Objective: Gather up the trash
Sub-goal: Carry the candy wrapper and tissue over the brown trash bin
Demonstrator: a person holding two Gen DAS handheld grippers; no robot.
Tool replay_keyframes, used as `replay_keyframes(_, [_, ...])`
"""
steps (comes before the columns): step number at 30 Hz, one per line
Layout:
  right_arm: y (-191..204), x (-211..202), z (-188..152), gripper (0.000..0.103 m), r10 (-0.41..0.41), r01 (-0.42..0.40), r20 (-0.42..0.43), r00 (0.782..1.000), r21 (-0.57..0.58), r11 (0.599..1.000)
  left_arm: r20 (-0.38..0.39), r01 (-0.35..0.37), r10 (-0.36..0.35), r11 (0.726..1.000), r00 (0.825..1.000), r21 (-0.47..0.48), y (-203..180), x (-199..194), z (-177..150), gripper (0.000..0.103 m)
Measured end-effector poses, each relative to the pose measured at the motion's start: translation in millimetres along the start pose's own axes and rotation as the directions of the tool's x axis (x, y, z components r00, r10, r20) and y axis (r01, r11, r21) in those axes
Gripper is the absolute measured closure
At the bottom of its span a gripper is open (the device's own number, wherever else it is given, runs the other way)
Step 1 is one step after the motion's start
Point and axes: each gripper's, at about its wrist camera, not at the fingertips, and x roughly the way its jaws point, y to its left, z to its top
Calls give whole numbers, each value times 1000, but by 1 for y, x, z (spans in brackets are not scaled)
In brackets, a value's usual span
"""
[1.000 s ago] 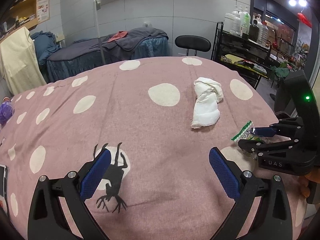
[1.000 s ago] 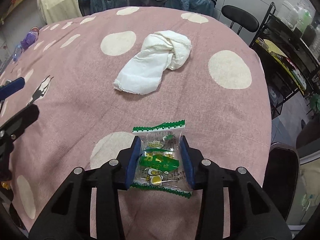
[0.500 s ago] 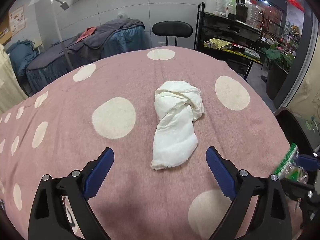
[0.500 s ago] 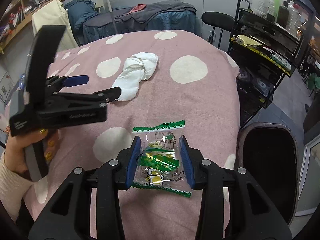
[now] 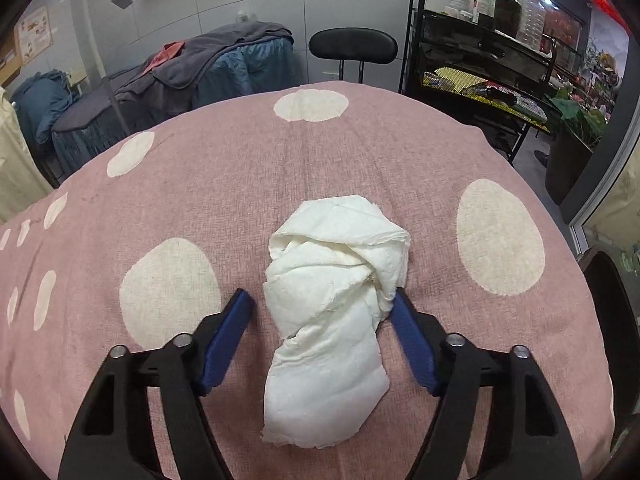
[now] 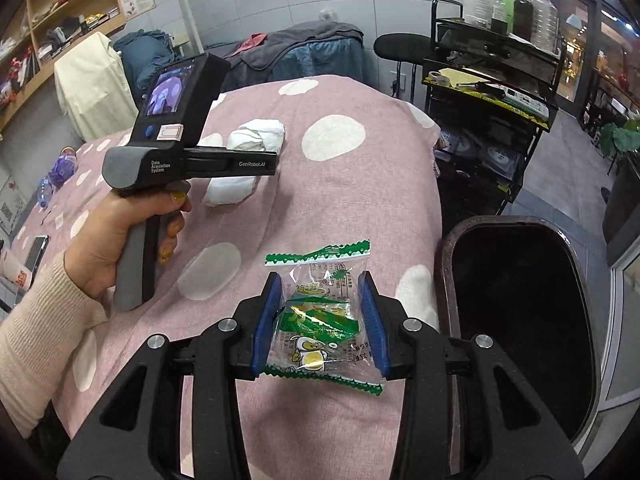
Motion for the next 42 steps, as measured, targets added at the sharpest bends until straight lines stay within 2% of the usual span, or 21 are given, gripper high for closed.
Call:
replay_keyframes(2, [-4,-3,-3,63,6,-6,11,1000,19,1000,7,5,-5,1000,1000,18,-5,-6,-1,67])
replay_keyframes(4, [-9,-7,-5,63,11,-12,24,1000,37,999,16,-1,1,1000,1000,20,-7,-12,-3,80])
replay_keyframes(5, [-11,-9,-6,63,13,-15,33,999,44,999,25,5,-5,1000,1000,20,-8,-18,-4,82])
replay_keyframes(13, [-27,-27,-18,63,7,-13,74,997,81,997,120,68,-69,998,990,14,-20,-79,-24,84])
replay_keyframes(20, [-40,-49,-34,63,-3,-10,107,994,121,993,207,113,-117,993,971,34,-34,-139,-54,84])
replay_keyframes(26, [-52,-67,-48,63,-14,-7,133,991,157,988,255,155,-163,987,953,51,-49,-174,-79,84])
replay_keyframes(35, [-72,-93,-67,63,-57,22,166,985,201,979,274,234,-243,970,931,65,-78,-198,-104,83])
replay_keyframes(42, [-105,-95,-80,62,-132,90,154,979,255,963,259,303,-317,948,912,93,-107,-199,-110,83])
